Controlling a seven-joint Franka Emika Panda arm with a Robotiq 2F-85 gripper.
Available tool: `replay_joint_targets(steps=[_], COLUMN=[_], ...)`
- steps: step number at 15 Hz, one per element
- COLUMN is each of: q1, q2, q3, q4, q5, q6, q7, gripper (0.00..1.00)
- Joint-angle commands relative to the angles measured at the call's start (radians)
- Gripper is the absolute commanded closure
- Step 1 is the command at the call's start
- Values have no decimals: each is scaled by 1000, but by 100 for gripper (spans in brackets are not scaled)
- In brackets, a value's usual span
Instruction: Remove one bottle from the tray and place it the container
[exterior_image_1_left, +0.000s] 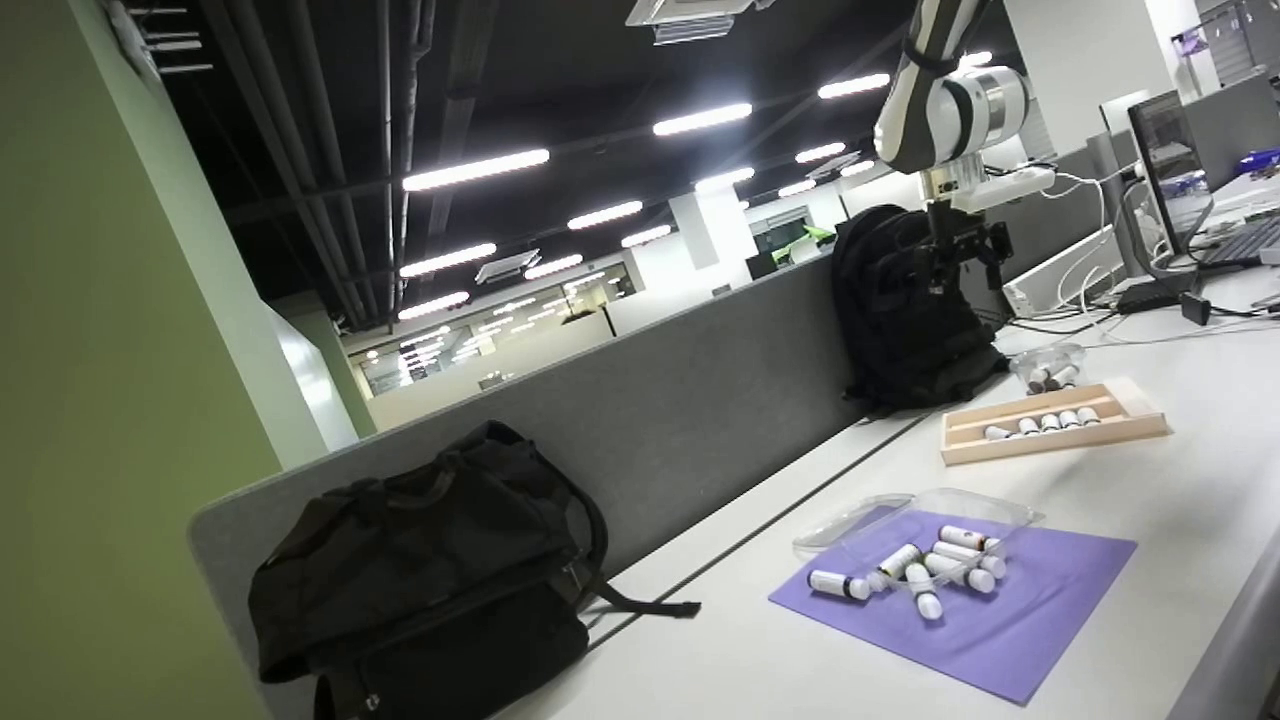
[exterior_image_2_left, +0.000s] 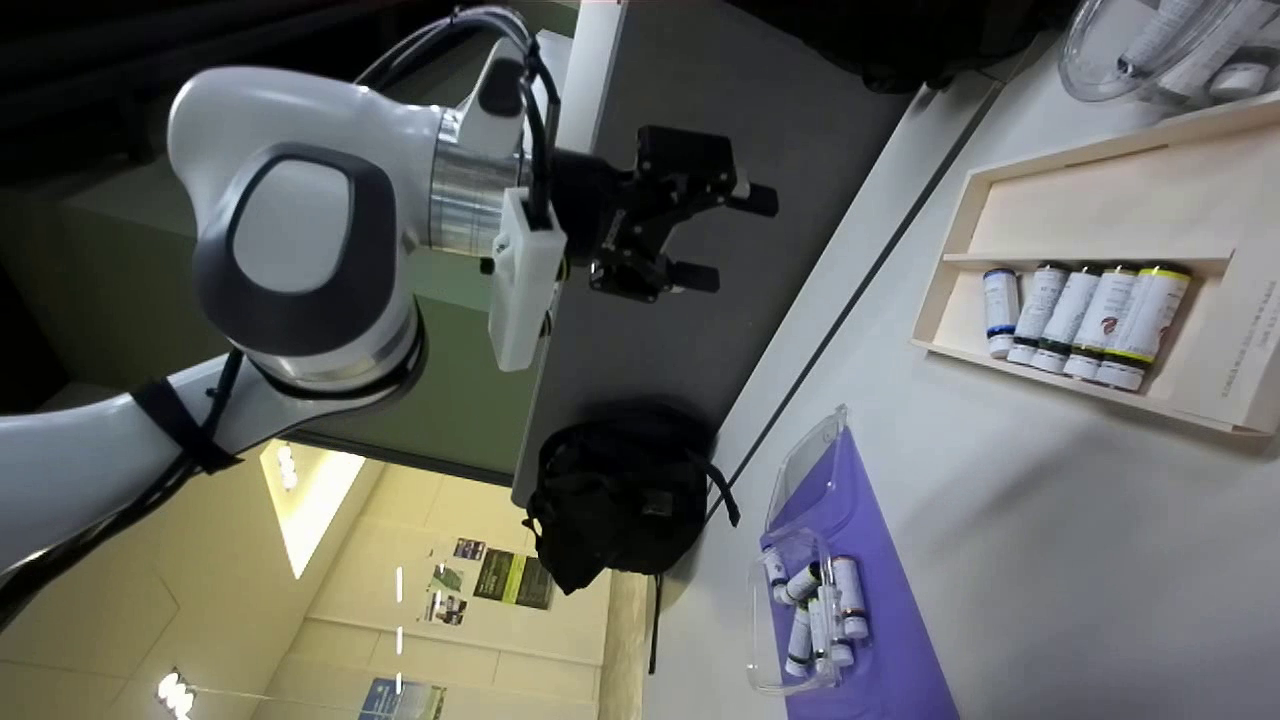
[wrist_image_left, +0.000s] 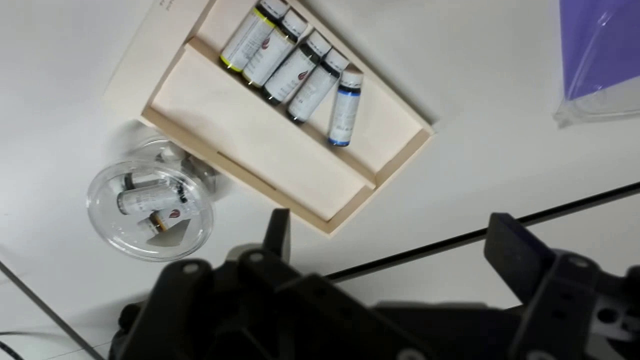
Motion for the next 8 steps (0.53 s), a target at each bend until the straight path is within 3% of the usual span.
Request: replay_joint_targets(steps=[1,6,8], q1=[-26,-25,-35], q2=[12,24,58], q3=[14,17,12], q4=[19,33,68], q5=[-5,-4,36], q6=[-5,-7,18], q7=[10,27,93], gripper=[0,0,0])
